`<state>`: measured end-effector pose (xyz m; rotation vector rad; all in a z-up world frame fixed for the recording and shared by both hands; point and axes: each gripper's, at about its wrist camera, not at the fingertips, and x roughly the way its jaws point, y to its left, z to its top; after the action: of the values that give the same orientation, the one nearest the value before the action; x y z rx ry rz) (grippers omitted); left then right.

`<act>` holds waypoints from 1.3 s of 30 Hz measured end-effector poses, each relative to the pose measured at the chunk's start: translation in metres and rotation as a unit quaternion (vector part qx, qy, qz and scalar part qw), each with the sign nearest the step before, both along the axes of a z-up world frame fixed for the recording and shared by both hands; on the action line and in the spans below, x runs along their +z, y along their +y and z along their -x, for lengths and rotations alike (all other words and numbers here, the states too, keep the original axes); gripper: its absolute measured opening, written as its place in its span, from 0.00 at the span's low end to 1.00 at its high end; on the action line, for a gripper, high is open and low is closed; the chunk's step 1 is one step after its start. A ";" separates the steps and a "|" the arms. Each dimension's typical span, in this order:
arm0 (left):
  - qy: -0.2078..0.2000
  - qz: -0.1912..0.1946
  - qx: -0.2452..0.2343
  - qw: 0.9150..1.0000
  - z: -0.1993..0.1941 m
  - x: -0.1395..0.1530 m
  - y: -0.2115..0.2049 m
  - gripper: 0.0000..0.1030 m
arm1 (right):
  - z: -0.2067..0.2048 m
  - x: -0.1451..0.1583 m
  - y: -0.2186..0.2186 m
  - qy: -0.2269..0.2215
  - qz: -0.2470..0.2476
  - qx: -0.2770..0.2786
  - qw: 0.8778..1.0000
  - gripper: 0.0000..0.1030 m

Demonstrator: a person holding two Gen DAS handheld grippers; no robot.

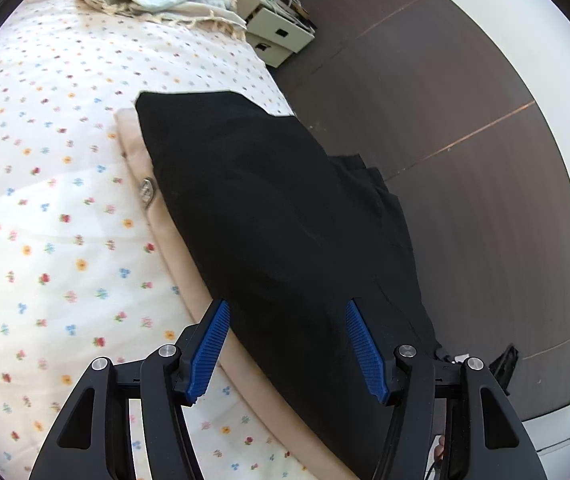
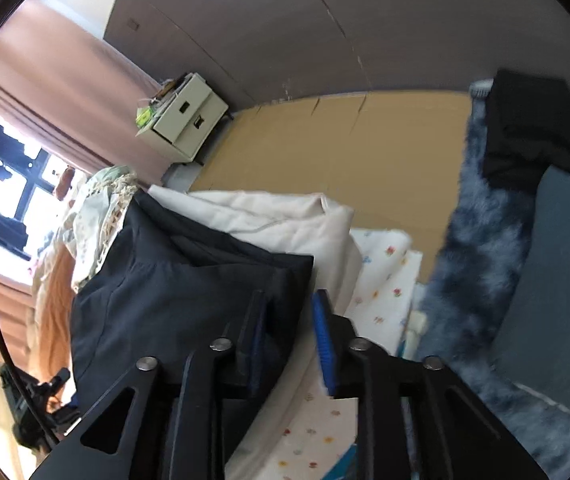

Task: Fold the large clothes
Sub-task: 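Lower the jacket onto the beige folded cloth with both grippers, then open both grippers and lift them away from the stacked jacket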

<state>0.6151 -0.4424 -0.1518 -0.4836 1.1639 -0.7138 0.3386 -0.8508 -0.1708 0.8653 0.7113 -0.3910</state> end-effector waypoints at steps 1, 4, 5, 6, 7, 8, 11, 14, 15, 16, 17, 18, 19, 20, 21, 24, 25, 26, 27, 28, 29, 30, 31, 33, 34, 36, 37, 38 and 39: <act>0.000 0.000 0.002 1.000 0.001 0.001 0.003 0.59 | -0.002 0.000 0.001 -0.004 -0.005 0.010 1.000 0.26; -0.005 -0.001 0.002 1.000 0.007 0.003 0.010 0.59 | -0.011 -0.005 0.002 0.007 -0.019 0.021 1.000 0.27; -0.005 -0.002 0.001 1.000 0.008 0.003 0.014 0.59 | -0.013 -0.007 0.001 0.003 -0.025 0.021 0.999 0.27; -0.006 -0.002 0.000 1.000 0.007 0.004 0.015 0.59 | -0.010 -0.008 0.001 -0.004 -0.030 0.015 0.999 0.26; -0.009 -0.004 -0.003 1.000 0.009 0.005 0.016 0.59 | -0.008 -0.007 -0.001 -0.015 -0.030 0.008 0.999 0.13; -0.014 -0.007 -0.006 1.000 0.011 0.007 0.016 0.59 | -0.006 -0.005 -0.001 -0.025 -0.026 0.005 0.999 0.08; -0.028 -0.012 -0.022 0.999 0.015 0.011 0.012 0.59 | -0.006 0.009 -0.002 -0.046 0.000 0.006 0.999 0.07; -0.034 -0.011 -0.033 0.999 0.016 0.009 0.004 0.59 | -0.013 0.013 -0.006 -0.045 0.014 -0.002 0.999 0.06; -0.033 -0.011 -0.036 0.999 0.016 0.008 0.002 0.59 | -0.016 0.011 -0.010 -0.042 0.015 -0.009 0.999 0.06; -0.032 -0.012 -0.038 0.999 0.016 0.006 0.001 0.59 | -0.018 0.007 -0.013 -0.037 0.016 -0.016 0.999 0.06; -0.029 -0.012 -0.038 0.999 0.016 0.003 0.001 0.59 | -0.021 0.003 -0.016 -0.031 0.016 -0.022 0.999 0.06; -0.028 -0.013 -0.038 0.999 0.015 0.001 0.001 0.59 | -0.024 -0.002 -0.019 -0.022 0.014 -0.028 0.999 0.06; -0.025 -0.014 -0.036 0.999 0.015 -0.002 0.004 0.59 | -0.026 -0.008 -0.021 -0.013 0.011 -0.033 0.999 0.06; -0.022 -0.016 -0.033 0.999 0.015 -0.004 0.006 0.59 | -0.028 -0.015 -0.022 -0.006 0.007 -0.035 0.999 0.06; -0.021 -0.018 -0.031 0.999 0.014 -0.005 0.009 0.59 | -0.028 -0.018 -0.022 -0.001 0.006 -0.035 0.999 0.06; -0.023 -0.029 -0.026 0.999 0.015 -0.004 0.019 0.59 | -0.026 -0.019 -0.022 0.012 0.005 -0.037 0.999 0.07; -0.024 -0.034 -0.022 0.999 0.015 -0.002 0.024 0.59 | -0.025 -0.016 -0.022 0.016 0.005 -0.037 0.999 0.09; -0.026 -0.034 -0.020 0.999 0.016 0.001 0.029 0.59 | -0.023 -0.011 -0.020 0.021 0.008 -0.038 0.999 0.09; -0.027 -0.033 -0.018 0.999 0.016 0.005 0.033 0.59 | -0.021 -0.007 -0.019 0.023 0.012 -0.038 0.999 0.14; -0.027 -0.032 -0.016 0.999 0.017 0.009 0.037 0.59 | -0.018 -0.001 -0.017 0.027 0.019 -0.037 0.999 0.16; -0.028 -0.032 -0.014 0.999 0.018 0.014 0.042 0.59 | -0.015 0.005 -0.014 0.028 0.024 -0.034 0.999 0.16; -0.029 -0.033 -0.012 0.999 0.019 0.020 0.045 0.60 | -0.011 0.012 -0.011 0.027 0.027 -0.029 0.999 0.16; -0.033 -0.035 -0.011 0.999 0.022 0.025 0.049 0.60 | -0.006 0.019 -0.007 0.024 0.028 -0.024 0.999 0.18; -0.047 -0.043 -0.008 0.998 0.032 0.041 0.056 0.61 | 0.002 0.028 -0.001 0.024 0.030 -0.017 0.999 0.28; -0.054 -0.044 -0.007 0.998 0.034 0.047 0.059 0.65 | 0.008 0.036 0.004 0.022 0.035 -0.013 0.999 0.36; -0.072 -0.047 -0.001 0.996 0.043 0.064 0.067 0.75 | 0.017 0.049 0.013 0.018 0.043 -0.007 0.999 0.41; -0.079 -0.049 0.001 0.996 0.047 0.071 0.069 0.80 | 0.022 0.055 0.017 0.017 0.045 -0.003 0.999 0.42; -0.087 -0.049 0.003 0.995 0.053 0.080 0.073 0.84 | 0.027 0.060 0.022 0.015 0.044 0.001 0.999 0.44; -0.093 -0.049 0.003 0.994 0.059 0.087 0.074 0.85 | 0.033 0.067 0.028 0.011 0.044 0.005 0.999 0.48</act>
<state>0.5559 -0.3680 -0.0648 -0.3305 1.0172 -0.6771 0.3057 -0.8225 -0.1036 0.7756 0.7139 -0.4195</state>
